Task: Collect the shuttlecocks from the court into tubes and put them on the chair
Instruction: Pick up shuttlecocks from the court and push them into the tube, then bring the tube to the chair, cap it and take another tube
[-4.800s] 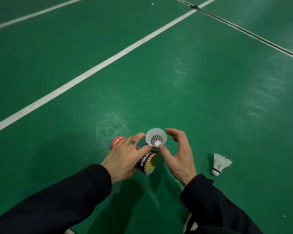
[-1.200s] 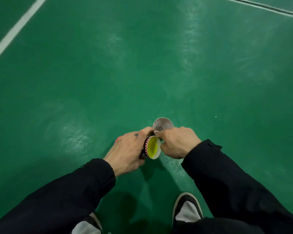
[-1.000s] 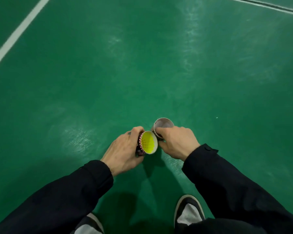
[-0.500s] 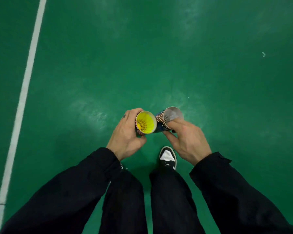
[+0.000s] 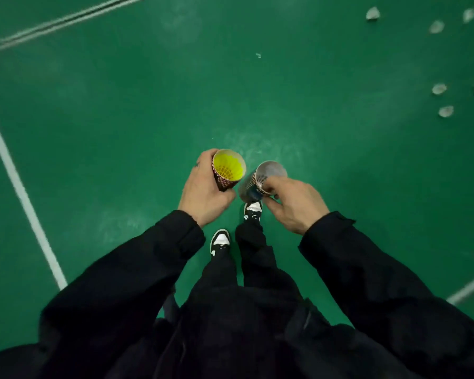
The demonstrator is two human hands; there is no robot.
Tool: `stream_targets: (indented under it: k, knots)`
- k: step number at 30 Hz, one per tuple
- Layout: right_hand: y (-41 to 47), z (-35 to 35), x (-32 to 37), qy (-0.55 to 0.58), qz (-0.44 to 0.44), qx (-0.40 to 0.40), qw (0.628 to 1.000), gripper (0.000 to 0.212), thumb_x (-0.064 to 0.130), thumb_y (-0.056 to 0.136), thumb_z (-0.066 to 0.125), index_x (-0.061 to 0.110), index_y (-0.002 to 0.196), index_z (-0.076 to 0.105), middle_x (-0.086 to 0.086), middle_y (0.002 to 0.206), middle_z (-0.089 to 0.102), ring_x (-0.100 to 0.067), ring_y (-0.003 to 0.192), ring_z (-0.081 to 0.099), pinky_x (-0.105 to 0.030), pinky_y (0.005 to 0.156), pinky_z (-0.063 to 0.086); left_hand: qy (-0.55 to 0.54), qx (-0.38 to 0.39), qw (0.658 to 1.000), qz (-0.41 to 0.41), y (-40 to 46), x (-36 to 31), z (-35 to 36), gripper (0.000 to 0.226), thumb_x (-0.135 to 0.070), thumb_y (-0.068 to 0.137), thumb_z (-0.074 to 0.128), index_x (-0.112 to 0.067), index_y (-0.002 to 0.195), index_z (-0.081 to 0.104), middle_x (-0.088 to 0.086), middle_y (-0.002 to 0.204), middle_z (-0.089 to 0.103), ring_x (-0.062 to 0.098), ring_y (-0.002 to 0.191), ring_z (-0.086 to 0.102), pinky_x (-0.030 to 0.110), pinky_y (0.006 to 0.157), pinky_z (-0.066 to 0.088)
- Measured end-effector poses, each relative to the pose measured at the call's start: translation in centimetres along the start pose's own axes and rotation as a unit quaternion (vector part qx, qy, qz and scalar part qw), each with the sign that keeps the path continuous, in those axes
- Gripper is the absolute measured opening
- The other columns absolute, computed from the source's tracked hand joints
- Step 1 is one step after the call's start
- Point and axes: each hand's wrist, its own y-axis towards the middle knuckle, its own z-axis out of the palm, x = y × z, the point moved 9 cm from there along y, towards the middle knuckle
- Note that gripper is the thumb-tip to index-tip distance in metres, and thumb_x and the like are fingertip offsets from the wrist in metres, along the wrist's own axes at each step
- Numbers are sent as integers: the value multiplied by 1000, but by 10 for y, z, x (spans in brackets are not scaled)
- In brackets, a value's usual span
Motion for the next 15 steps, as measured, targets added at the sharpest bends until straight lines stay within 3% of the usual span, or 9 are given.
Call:
stream_targets:
  k: [4, 8, 15]
  knots:
    - [-107, -39, -52, 42, 116, -75, 990, 11, 32, 95, 61, 27, 104, 57, 3, 107, 68, -29, 86, 64, -46, 72, 55, 60, 137, 981, 128, -20, -100, 72, 74, -18, 70, 80, -17, 136, 46, 2, 123, 57, 27, 113, 58, 41, 97, 49]
    - [-230, -55, -106, 84, 223, -161, 958, 9, 30, 92, 60, 22, 97, 57, 2, 102, 66, -26, 85, 64, -46, 73, 56, 124, 252, 923, 263, -64, -195, 174, 78, -18, 70, 82, -19, 139, 45, 6, 126, 57, 28, 113, 58, 42, 97, 49]
    - [-466, -25, -205, 153, 433, -265, 848, 15, 33, 96, 60, 21, 104, 59, 0, 108, 67, -24, 94, 64, -43, 84, 54, 175, 403, 800, 409, -209, -303, 385, 79, -16, 72, 85, -17, 141, 46, 7, 126, 58, 25, 114, 57, 31, 96, 45]
